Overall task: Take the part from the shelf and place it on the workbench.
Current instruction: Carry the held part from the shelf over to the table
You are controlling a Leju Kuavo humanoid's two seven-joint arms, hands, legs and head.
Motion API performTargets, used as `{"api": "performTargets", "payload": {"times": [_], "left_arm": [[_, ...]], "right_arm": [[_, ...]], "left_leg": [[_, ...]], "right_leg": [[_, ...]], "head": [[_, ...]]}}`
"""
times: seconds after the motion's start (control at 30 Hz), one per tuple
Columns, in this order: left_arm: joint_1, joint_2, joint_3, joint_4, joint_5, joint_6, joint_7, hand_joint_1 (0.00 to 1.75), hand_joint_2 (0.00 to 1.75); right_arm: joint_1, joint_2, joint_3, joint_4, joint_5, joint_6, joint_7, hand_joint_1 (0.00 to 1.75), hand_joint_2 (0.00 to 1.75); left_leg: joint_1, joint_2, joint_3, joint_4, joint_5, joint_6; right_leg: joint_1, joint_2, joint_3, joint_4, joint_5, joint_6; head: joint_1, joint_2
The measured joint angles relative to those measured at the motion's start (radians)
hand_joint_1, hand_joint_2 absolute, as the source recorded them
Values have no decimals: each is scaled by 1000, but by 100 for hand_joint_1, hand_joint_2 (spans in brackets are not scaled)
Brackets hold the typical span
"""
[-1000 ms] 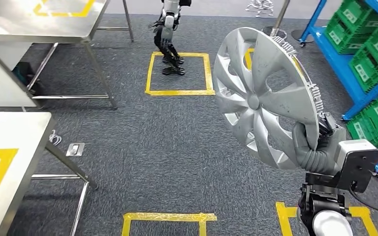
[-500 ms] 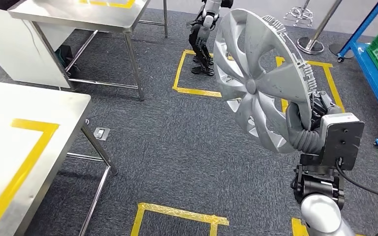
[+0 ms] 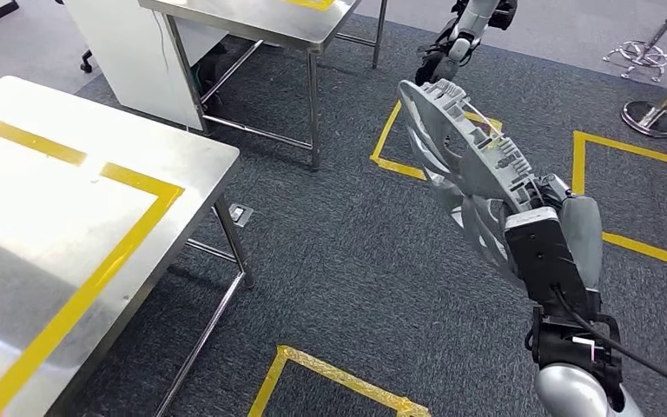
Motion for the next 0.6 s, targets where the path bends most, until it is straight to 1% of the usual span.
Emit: {"api": "performTargets", "payload": {"times": [0.03, 0.07, 0.1, 0.13, 0.17, 0.2, 0.23, 0.27, 0.3, 0.33, 0.37, 0.4, 0.43, 0.47, 0.5, 0.53, 0.57, 0.6], "left_arm": [[1, -2, -4, 0, 0, 0, 8, 0, 0], [1, -4, -8, 0, 0, 0, 14, 0, 0], [0, -5, -13, 0, 0, 0, 19, 0, 0], [-1, -6, -16, 0, 1, 2, 21, 0, 0], [-2, -7, -18, 0, 5, 5, 21, 0, 0], [-3, -7, -20, 0, 11, 8, 18, 0, 0], [-3, -7, -20, 0, 18, 13, 12, 0, 0], [-2, -6, -20, 1, 25, 16, 4, 0, 0], [-3, -5, -20, 1, 29, 18, -3, 0, 0], [-4, -5, -20, 1, 29, 19, -6, 0, 0], [-6, -5, -20, 1, 27, 19, -8, 0, 0], [-9, -6, -20, 0, 23, 18, -8, 0, 0], [-11, -8, -20, 0, 19, 18, -8, 0, 0], [-13, -9, -21, 0, 17, 17, -8, 0, 0], [-14, -9, -21, 0, 15, 17, -9, 0, 0], [-15, -9, -21, 0, 14, 17, -12, 0, 0], [-14, -9, -21, 0, 13, 16, -16, 0, 0], [-14, -8, -22, 0, 12, 12, -21, 0, 0]], "right_arm": [[-9, 0, 5, 4, 5, 14, 6, 175, 175], [-17, 1, 11, 8, 8, 24, 9, 175, 175], [-25, 1, 17, 13, 8, 31, 9, 175, 175], [-32, 2, 24, 20, 6, 38, 6, 175, 175], [-40, 3, 31, 29, 3, 43, 1, 175, 175], [-49, 7, 40, 43, -2, 47, -7, 175, 175], [-59, 13, 50, 60, -8, 49, -17, 175, 175], [-70, 24, 61, 84, -14, 48, -30, 175, 175], [-82, 39, 72, 112, -19, 45, -44, 175, 175], [-94, 54, 82, 140, -23, 41, -57, 175, 175], [-106, 68, 92, 167, -27, 39, -67, 175, 175], [-118, 78, 100, 190, -29, 38, -74, 175, 175], [-128, 86, 107, 209, -30, 37, -77, 175, 175], [-136, 92, 112, 225, -30, 37, -78, 175, 175], [-144, 98, 117, 240, -28, 36, -79, 175, 175], [-151, 104, 122, 255, -26, 34, -79, 175, 175], [-161, 112, 129, 277, -21, 33, -79, 175, 175], [-177, 123, 139, 309, -14, 32, -80, 175, 175]], "left_leg": [[-2, 14, -6, 3, -3, -4], [-5, 41, -17, 20, -17, -7], [-7, 76, -37, 59, -43, -9], [-7, 109, -65, 116, -74, -13], [-5, 128, -92, 178, -102, -17], [-3, 138, -113, 226, -119, -21], [-1, 143, -119, 245, -118, -25], [1, 148, -103, 223, -100, -29], [3, 158, -68, 166, -72, -33], [1, 176, -30, 99, -53, -34], [0, 191, 5, 42, -38, -32], [-2, 200, 25, 8, -33, -26], [-5, 199, 29, -1, -36, -18], [-5, 186, 29, 0, -33, -10], [-4, 171, 26, 1, -30, -2], [-3, 158, 25, 0, -28, 3], [0, 145, 24, -2, -26, 8], [2, 134, 24, -3, -23, 12]], "right_leg": [[-2, -14, 6, -14, 7, -1], [-5, -28, 12, -29, 14, -2], [-7, -43, 16, -40, 20, -2], [-6, -57, 17, -44, 21, -3], [-6, -72, 15, -44, 22, -4], [-6, -87, 13, -43, 22, -3], [-6, -101, 11, -42, 21, -3], [-8, -115, 8, -39, 21, -1], [-10, -128, 7, -34, 18, 3], [-11, -140, 5, -27, 14, 9], [-10, -152, 2, -18, 9, 17], [-9, -163, 1, -11, 4, 25], [-7, -174, 1, -6, 0, 31], [-5, -184, 1, -4, -2, 36], [-7, -196, 2, -4, -3, 40], [-10, -191, -1, 1, -8, 46], [-14, -171, -9, 20, -23, 51], [-18, -143, -26, 56, -47, 55]], "head": [[0, 0], [-4, 0], [-10, 0], [-16, 0], [-21, 0], [-24, 0], [-26, 0], [-29, 0], [-32, 0], [-36, 0], [-40, 0], [-44, 0], [-44, 0], [-41, 0], [-39, 0], [-36, 0], [-33, 0], [-28, 0]]}}
